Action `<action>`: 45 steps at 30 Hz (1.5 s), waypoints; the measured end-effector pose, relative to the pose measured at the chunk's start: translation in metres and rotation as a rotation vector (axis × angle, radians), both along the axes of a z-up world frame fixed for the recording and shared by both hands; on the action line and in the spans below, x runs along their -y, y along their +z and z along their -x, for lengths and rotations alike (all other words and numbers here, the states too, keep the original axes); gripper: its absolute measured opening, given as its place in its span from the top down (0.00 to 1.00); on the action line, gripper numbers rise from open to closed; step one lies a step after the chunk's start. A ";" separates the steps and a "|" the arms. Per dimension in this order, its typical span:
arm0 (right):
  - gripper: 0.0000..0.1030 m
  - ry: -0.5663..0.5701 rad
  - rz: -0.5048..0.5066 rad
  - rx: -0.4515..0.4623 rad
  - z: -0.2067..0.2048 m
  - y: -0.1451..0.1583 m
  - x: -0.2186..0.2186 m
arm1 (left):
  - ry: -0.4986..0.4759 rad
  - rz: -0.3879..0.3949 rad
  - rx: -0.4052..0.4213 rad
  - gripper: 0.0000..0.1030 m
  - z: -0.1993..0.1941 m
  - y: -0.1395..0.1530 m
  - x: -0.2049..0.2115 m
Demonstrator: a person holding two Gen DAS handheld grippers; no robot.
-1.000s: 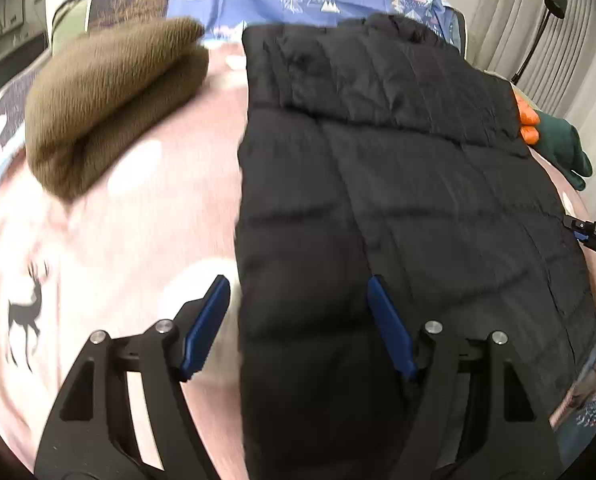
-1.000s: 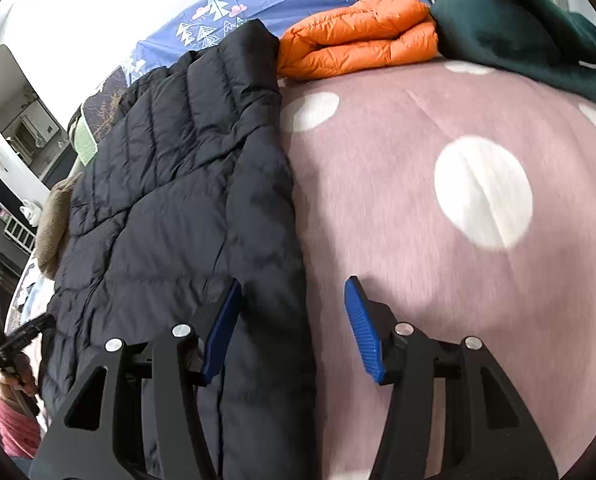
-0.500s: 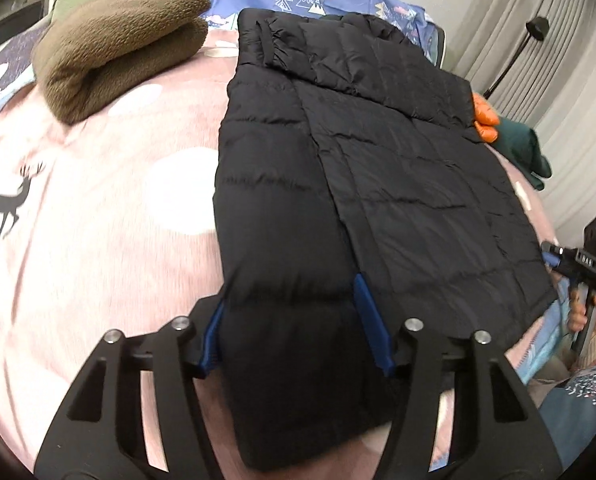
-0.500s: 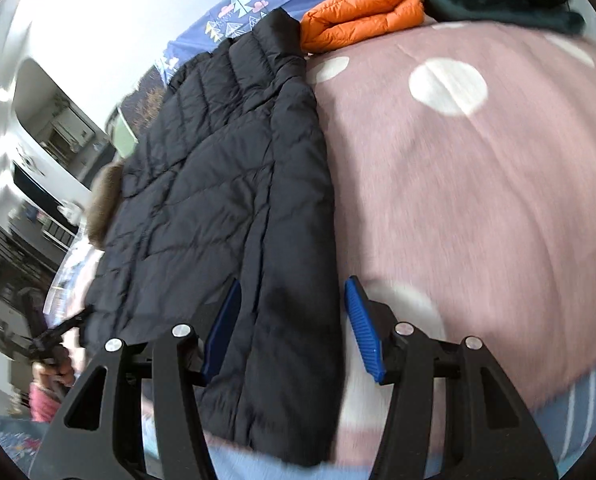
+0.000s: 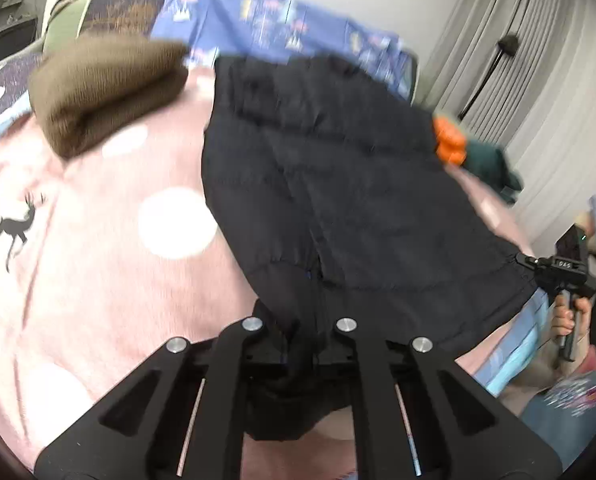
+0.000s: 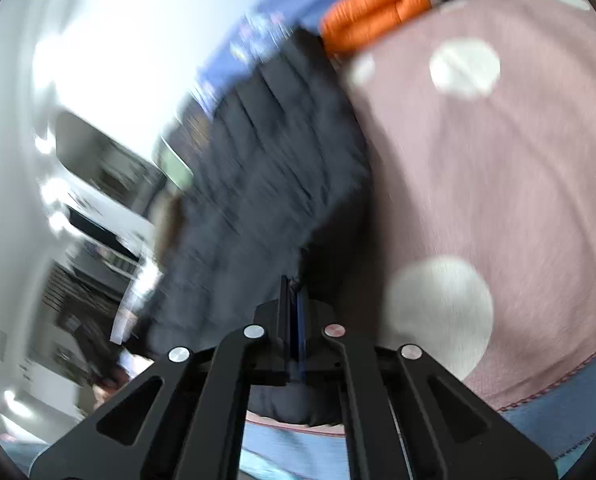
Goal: Fold large clothes
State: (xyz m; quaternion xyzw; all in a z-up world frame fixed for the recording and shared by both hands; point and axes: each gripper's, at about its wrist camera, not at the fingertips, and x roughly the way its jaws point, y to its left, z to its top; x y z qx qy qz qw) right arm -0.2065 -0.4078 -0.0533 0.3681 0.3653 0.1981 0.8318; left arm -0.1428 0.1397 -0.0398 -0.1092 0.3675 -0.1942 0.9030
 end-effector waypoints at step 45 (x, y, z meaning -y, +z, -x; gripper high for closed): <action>1.00 -0.132 0.210 0.535 0.101 0.162 0.024 | 0.038 0.048 0.360 0.94 0.080 0.126 0.003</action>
